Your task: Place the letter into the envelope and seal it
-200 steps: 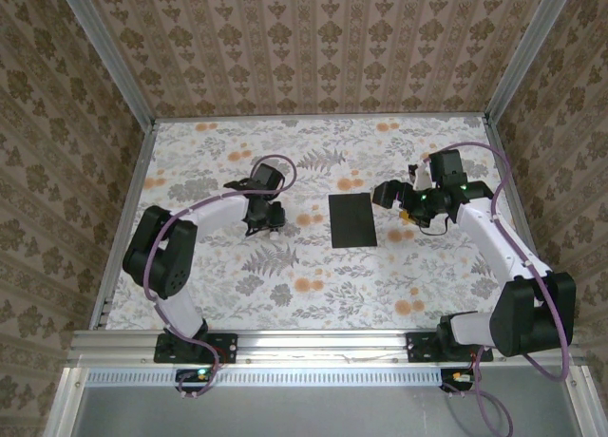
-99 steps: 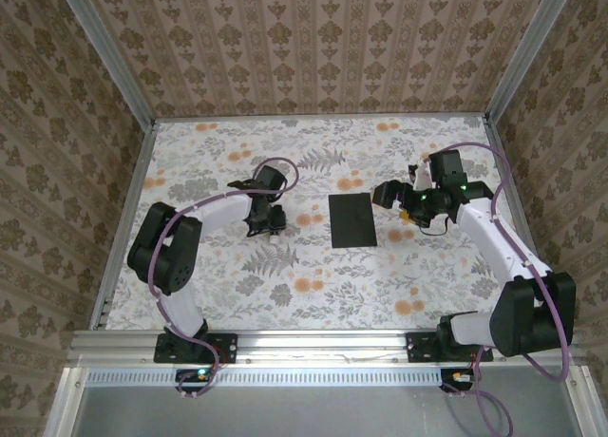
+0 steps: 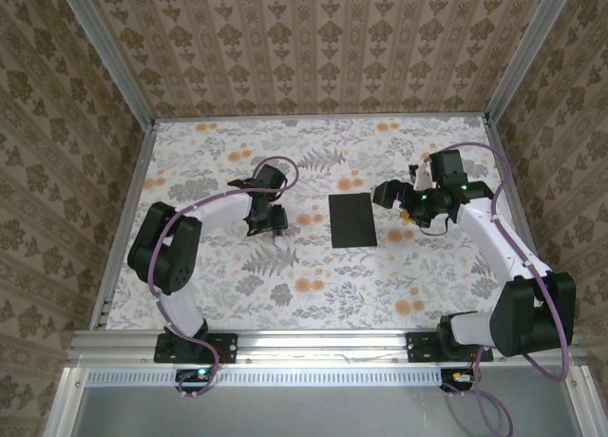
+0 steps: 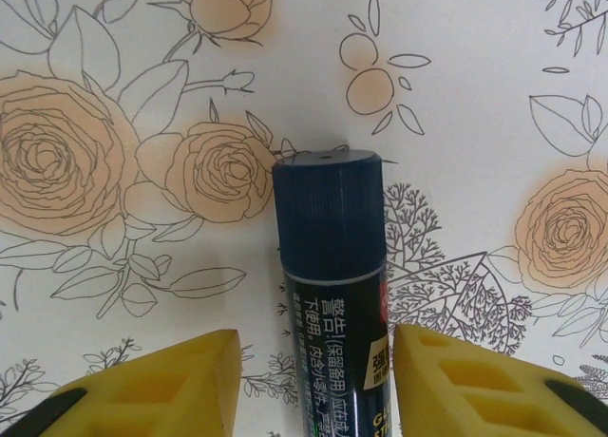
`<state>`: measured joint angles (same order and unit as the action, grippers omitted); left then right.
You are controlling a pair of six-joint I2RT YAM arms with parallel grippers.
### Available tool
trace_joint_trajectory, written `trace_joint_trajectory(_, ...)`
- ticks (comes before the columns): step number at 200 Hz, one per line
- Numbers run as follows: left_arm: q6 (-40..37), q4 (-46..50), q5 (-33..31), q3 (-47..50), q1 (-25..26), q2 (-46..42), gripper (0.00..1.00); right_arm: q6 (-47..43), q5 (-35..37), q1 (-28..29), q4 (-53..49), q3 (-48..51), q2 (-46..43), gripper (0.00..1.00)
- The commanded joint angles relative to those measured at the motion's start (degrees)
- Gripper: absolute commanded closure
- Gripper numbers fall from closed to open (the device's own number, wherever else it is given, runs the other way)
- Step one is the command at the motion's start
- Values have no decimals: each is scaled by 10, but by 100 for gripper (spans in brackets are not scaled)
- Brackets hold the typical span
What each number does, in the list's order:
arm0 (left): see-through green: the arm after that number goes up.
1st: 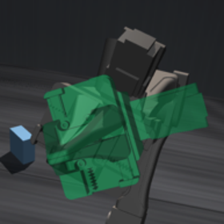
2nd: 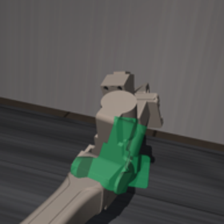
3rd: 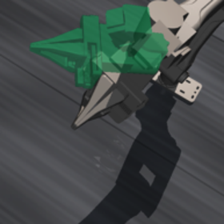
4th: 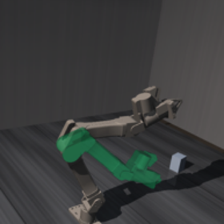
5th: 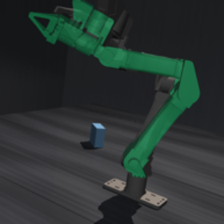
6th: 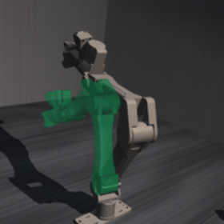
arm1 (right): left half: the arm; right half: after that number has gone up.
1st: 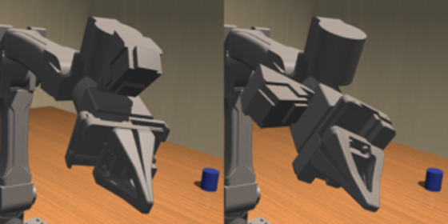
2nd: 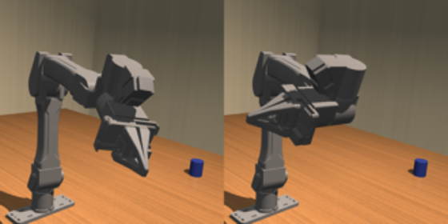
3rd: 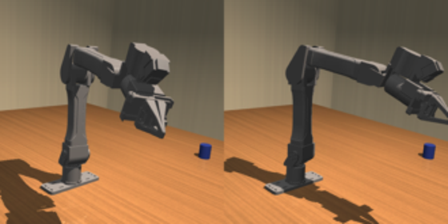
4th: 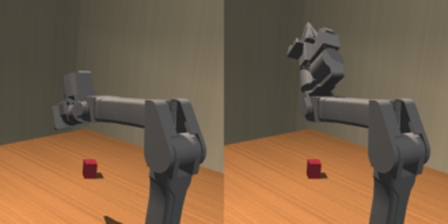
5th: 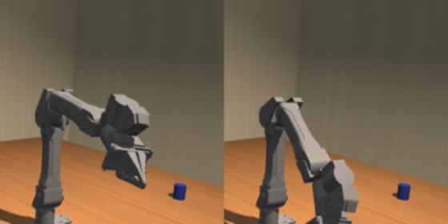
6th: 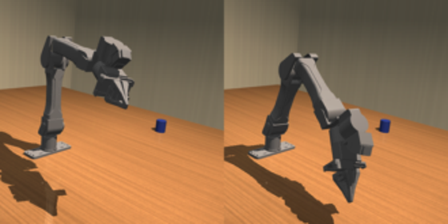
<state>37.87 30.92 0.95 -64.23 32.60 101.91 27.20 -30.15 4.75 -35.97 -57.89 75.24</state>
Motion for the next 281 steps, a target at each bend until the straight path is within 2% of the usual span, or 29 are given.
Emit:
trace_joint_trajectory(1,-5,17,-15,-20,2,-7,54,-4,12,-2,-4,-5,-9,0)
trace_joint_trajectory(70,-10,18,-20,-20,1,-30,53,-5,12,-2,-6,-14,-2,0)
trace_joint_trajectory(142,-32,3,-27,-24,-3,-80,43,-7,21,-2,-10,-21,-3,0)
trace_joint_trajectory(176,-54,-17,-31,-19,-9,-116,34,-8,42,-2,-16,-24,-9,0)
trace_joint_trajectory(210,-104,-84,-19,7,-27,-180,11,-6,79,-2,-2,-19,-38,0)
trace_joint_trajectory(231,-132,-121,-30,27,-47,-227,1,-9,116,-3,-8,-20,-51,0)
trace_joint_trajectory(246,-141,-143,-38,45,-61,-260,0,-12,125,-4,-5,-19,-56,0)
trace_joint_trajectory(269,-167,-189,-44,88,-110,-309,0,-10,150,-4,4,-24,-62,0)
trace_joint_trajectory(281,-196,-233,-81,123,-115,-334,0,-22,161,-4,5,-29,-62,0)
